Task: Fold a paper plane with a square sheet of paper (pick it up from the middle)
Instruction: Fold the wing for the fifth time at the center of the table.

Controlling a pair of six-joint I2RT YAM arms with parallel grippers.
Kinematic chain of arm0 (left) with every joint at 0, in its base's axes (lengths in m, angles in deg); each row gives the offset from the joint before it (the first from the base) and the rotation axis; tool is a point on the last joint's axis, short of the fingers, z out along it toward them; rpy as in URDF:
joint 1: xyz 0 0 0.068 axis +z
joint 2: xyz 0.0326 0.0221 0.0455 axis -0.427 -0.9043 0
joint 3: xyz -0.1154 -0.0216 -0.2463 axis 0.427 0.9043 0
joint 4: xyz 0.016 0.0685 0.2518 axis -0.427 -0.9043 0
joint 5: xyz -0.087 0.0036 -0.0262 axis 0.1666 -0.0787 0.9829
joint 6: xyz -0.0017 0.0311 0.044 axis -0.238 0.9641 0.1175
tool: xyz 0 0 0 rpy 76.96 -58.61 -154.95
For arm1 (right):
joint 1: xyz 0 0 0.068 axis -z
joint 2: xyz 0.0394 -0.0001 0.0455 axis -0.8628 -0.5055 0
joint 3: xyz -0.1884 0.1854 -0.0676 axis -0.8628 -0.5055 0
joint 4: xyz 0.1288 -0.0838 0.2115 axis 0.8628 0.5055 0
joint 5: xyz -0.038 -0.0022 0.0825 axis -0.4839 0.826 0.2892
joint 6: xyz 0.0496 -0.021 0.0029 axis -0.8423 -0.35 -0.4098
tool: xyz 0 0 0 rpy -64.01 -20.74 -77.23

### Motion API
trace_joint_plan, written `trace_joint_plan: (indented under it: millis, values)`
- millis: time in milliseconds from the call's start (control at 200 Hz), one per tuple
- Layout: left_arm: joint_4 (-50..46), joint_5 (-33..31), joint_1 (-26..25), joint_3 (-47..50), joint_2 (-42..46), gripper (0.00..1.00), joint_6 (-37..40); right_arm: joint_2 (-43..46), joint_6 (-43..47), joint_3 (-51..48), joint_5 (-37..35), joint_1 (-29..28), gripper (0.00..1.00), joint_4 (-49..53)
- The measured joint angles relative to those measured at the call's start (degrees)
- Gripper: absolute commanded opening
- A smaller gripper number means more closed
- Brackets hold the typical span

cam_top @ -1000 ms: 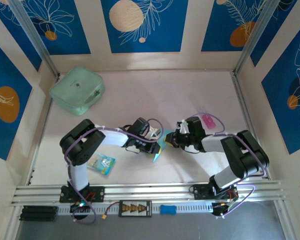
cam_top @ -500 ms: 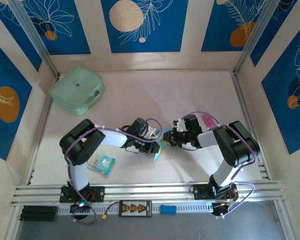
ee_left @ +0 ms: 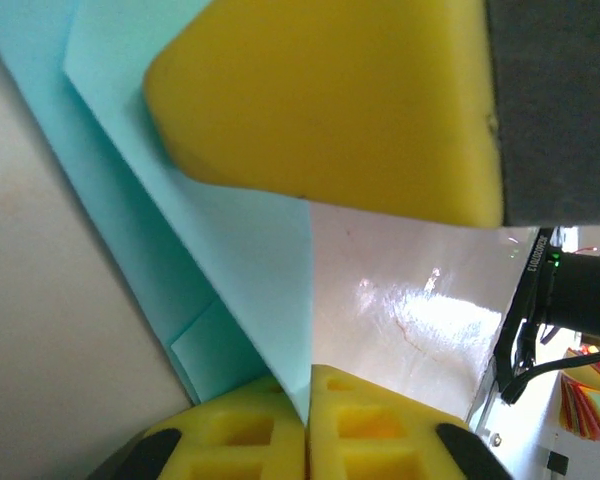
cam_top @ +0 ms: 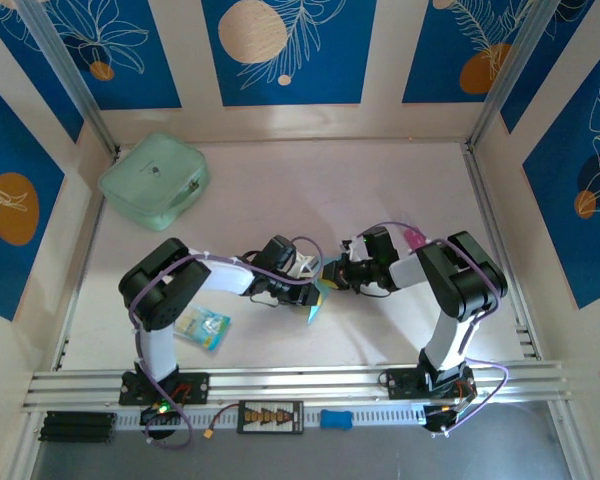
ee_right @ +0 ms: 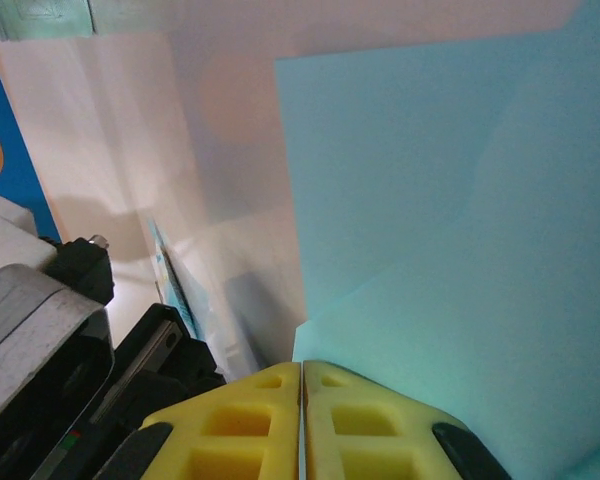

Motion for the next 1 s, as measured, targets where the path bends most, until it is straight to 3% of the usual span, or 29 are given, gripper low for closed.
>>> trace_joint_plan:
  millis: [145, 425, 645, 730, 815, 880, 1000]
  values:
    - [0.0, 0.7, 0.0, 0.3, 0.8, 0.22, 0.3, 0.0, 0.4, 0.0, -0.2, 0.0, 0.11, 0.3]
    - [-1.1, 0.0, 0.1, 2.7, 2.5, 0.00, 1.9, 0.2, 0.7, 0.4, -0.9, -0.3, 0.11, 1.4]
    - [-1.6, 0.5, 0.0, 2.7, 2.5, 0.00, 2.3, 0.6, 0.8, 0.5, -2.3, -0.9, 0.11, 2.2]
    - [-2.4, 0.8, -0.1, 2.6, 2.5, 0.09, 3.0, 0.9, 0.8, 0.5, -3.0, -1.0, 0.10, 2.6]
    - [-2.5, 1.0, -0.1, 2.6, 2.6, 0.09, 3.4, 1.0, 0.8, 0.5, -3.5, -1.2, 0.10, 2.7]
    - [-3.0, 1.0, -0.1, 2.6, 2.8, 0.00, 3.3, 1.0, 0.8, 0.5, -3.5, -1.2, 0.10, 2.7]
    - [-4.2, 1.7, -0.2, 2.7, 3.0, 0.01, 3.9, 1.1, 0.8, 0.5, -3.7, -1.3, 0.10, 2.8]
